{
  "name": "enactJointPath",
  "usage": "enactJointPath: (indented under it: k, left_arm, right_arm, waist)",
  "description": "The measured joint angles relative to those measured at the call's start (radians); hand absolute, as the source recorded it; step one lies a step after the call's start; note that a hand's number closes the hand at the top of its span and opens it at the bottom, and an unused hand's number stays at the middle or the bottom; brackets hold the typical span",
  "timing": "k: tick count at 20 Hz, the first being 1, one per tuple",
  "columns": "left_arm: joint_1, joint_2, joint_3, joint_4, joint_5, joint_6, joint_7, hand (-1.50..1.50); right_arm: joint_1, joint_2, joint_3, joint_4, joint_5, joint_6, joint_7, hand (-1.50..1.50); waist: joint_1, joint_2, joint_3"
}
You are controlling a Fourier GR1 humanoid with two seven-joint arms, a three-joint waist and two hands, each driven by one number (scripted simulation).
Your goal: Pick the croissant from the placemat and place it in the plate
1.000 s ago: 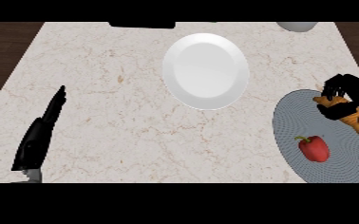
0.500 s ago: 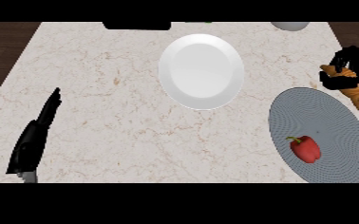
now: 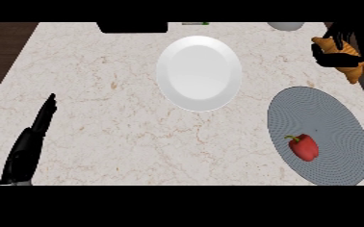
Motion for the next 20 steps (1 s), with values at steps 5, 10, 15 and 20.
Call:
enactJointPath:
  k: [5, 10, 15, 20]
  left_arm:
    - [-0.006, 0.000, 0.008, -0.001, -0.004, 0.000, 0.004, 0.00]
    - [-0.005, -0.007, 0.010, 0.011, -0.011, -0.001, -0.007, 0.00]
    - [-0.005, -0.002, 0.011, -0.014, -0.007, -0.024, 0.008, 0.00]
    - [-0.010, -0.014, 0.006, 0.009, -0.015, -0.027, -0.014, 0.00]
  right_arm:
    - [0.011, 0.051, 0.044, -0.204, -0.040, 0.111, 0.076, 1.50]
    - [0.000, 0.153, 0.112, -0.385, -0.042, 0.174, 0.247, 1.50]
    - [-0.083, 0.255, 0.152, -0.367, -0.021, 0.181, 0.370, 1.50]
    - [-0.173, 0.342, 0.187, -0.243, 0.022, 0.164, 0.434, 1.50]
  waist:
    - [-0.001, 0.001, 0.000]
    - [0.003, 0.003, 0.000]
    - [0.016, 0.007, 0.000]
    - [0.026, 0.011, 0.000]
